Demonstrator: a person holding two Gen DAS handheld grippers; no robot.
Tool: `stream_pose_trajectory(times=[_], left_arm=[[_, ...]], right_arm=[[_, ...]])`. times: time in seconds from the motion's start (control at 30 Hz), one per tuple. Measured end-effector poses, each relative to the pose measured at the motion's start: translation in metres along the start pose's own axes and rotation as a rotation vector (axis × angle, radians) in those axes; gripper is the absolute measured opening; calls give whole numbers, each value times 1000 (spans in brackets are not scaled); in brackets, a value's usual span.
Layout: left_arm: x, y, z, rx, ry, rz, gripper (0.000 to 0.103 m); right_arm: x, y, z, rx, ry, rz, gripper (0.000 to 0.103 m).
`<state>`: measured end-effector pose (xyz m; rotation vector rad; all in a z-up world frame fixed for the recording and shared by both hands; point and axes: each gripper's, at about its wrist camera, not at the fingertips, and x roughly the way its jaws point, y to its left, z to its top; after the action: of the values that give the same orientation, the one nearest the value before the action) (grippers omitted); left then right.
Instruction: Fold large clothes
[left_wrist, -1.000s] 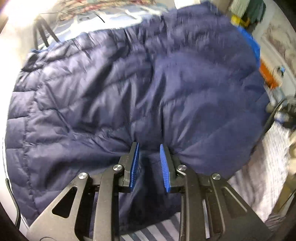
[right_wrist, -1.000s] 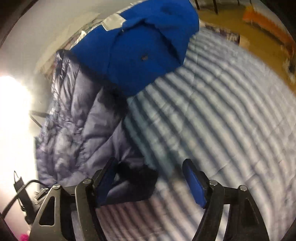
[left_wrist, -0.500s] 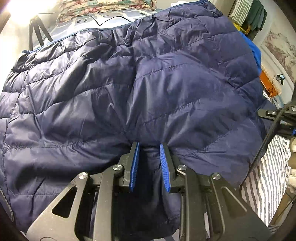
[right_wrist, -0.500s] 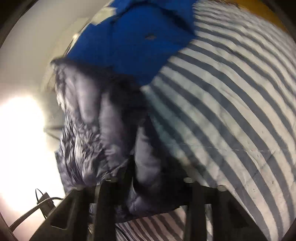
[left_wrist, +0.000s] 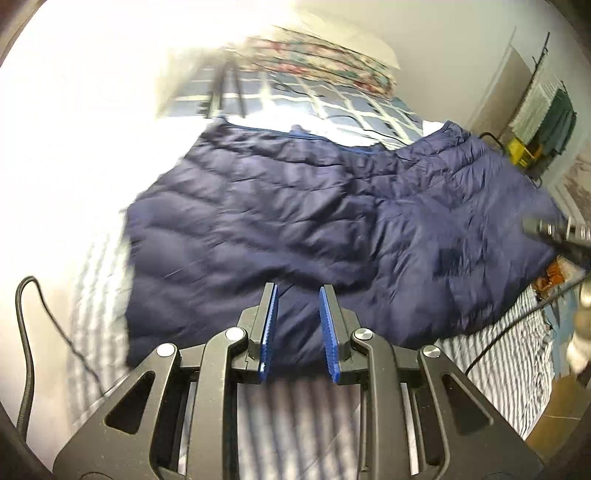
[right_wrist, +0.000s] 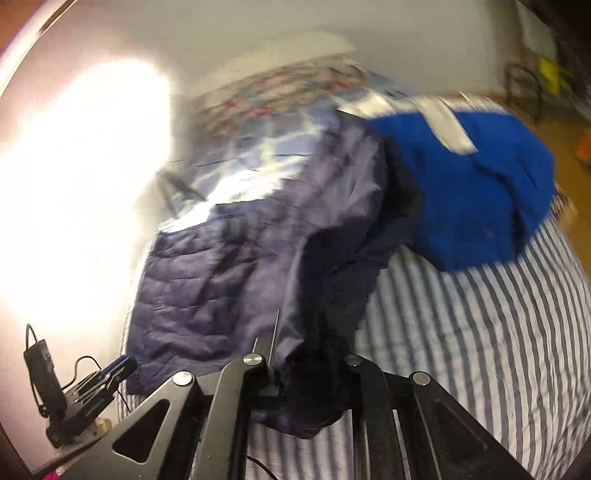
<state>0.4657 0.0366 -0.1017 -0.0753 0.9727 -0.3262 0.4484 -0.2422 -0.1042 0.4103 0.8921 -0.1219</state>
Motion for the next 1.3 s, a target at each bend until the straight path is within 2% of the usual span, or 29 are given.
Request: stream_pose_trajectory(times=[0.2,0.37,0.67,1.0,1.13,1.17,1.23,1.27,1.3], left_arm=[[-40,26,-30,-61,-9,51,23],[-55,55,-44,-159,-23,78,23],[-71,81,-74,-202,4,83,23],[-77,104,-97,-246,27,93,23],[-80,109,-101,-245,37,97,23],[-81,110,-101,-246,39,98,23],[-82,110,-101,-247,40,95,23],[-83,109,-100,-247,40,94,23],[-84,109,-98,-247,40,91,23]], right_arm=[[2,72,7,-151,-8,61,10],[30,135,1,-258,15,114,10],[96,226,-37,-432,119,219,8],[164,295,-95,-587,258,296,8],[185,298,-113,-622,347,319,9],[188,299,-114,-621,372,336,11],[192,294,-114,-618,431,384,23],[190,291,-112,-619,450,404,34],[183,287,-108,-620,463,434,40]])
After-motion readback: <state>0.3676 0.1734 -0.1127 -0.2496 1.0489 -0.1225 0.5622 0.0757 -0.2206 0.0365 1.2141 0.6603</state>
